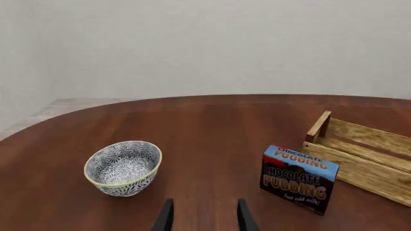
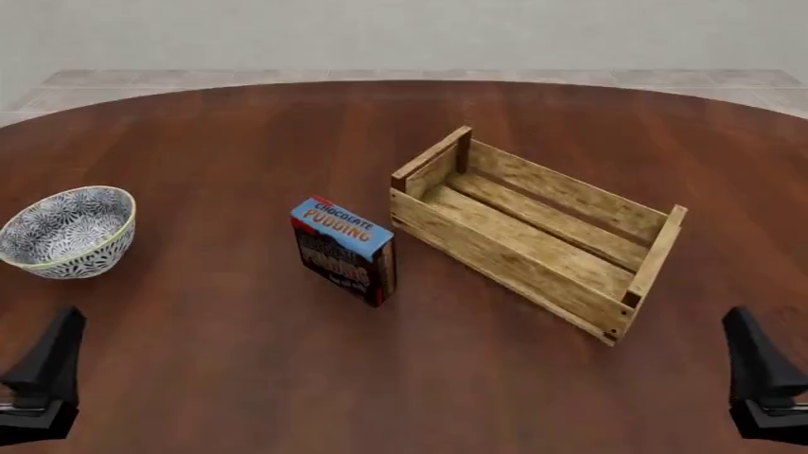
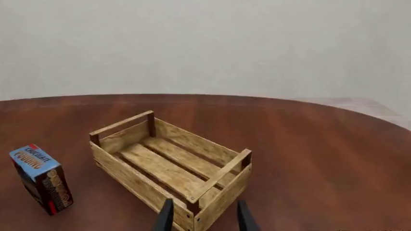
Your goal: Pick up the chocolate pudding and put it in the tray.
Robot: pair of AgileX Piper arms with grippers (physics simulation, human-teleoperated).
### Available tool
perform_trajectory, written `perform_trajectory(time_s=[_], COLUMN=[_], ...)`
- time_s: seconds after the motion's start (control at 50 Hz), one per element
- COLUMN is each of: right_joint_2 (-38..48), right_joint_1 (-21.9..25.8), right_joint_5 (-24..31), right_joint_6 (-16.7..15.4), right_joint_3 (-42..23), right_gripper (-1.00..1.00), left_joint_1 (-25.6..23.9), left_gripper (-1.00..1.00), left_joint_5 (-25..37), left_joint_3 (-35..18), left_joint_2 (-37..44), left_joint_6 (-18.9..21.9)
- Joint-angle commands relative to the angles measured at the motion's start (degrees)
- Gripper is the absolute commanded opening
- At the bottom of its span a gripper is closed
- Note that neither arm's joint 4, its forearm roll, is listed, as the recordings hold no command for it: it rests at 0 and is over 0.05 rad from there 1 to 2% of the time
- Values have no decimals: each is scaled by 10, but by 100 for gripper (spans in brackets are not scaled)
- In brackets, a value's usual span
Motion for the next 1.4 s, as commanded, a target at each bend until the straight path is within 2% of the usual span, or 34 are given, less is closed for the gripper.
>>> perform_trajectory(time_s=[0.02,0.16,0.44,0.48,0.52,0.66,0.68,0.7,0.84,0.92,0.98,1.02,1.06,1.1,1.12,1.14,1.16,1.18,1.2,1.22,1.28,1.34,1.38,1.4], right_joint_2=[16,28,17,40,64,118,119,156,194,249,254,261,279,292,325,325,341,370,381,381,429,448,463,474], right_joint_1=[-1,7,14,13,32,37,37,44,61,78,83,85,75,80,91,91,97,85,88,102,141,159,173,183], right_joint_5=[-8,-22,-7,-9,-8,35,35,44,70,90,96,98,100,102,102,101,103,110,110,108,123,136,139,133], right_joint_6=[3,-3,-10,-11,-18,-35,-35,-27,-32,2,4,-19,-2,-10,-40,-40,-66,-73,-65,-60,-80,-91,-87,-99], right_joint_3=[0,0,-11,-28,-49,-140,-140,-168,-228,-288,-311,-333,-354,-361,-380,-381,-387,-399,-407,-414,-447,-484,-500,-503], right_gripper=[100,100,100,100,100,100,100,100,100,100,100,100,100,100,100,100,100,100,100,100,100,100,100,100], left_joint_1=[0,0,0,0,0,0,0,0,0,0,0,0,0,0,0,0,0,0,0,0,0,0,0,0], left_gripper=[100,100,100,100,100,100,100,100,100,100,100,100,100,100,100,100,100,100,100,100,100,100,100,100], left_joint_5=[-1,-1,-1,-1,-1,-1,-1,-1,-1,-1,-1,-1,-1,-1,-1,-1,-1,-1,-1,-1,-1,-1,-1,-1], left_joint_3=[-2,-2,-2,-2,-2,-2,-2,-2,-2,-2,-2,-2,-2,-2,-2,-2,-2,-2,-2,-2,-2,-2,-2,-2], left_joint_2=[3,3,3,3,3,3,3,3,3,3,3,3,3,3,3,3,3,3,3,3,3,3,3,3], left_joint_6=[0,0,0,0,0,0,0,0,0,0,0,0,0,0,0,0,0,0,0,0,0,0,0,0])
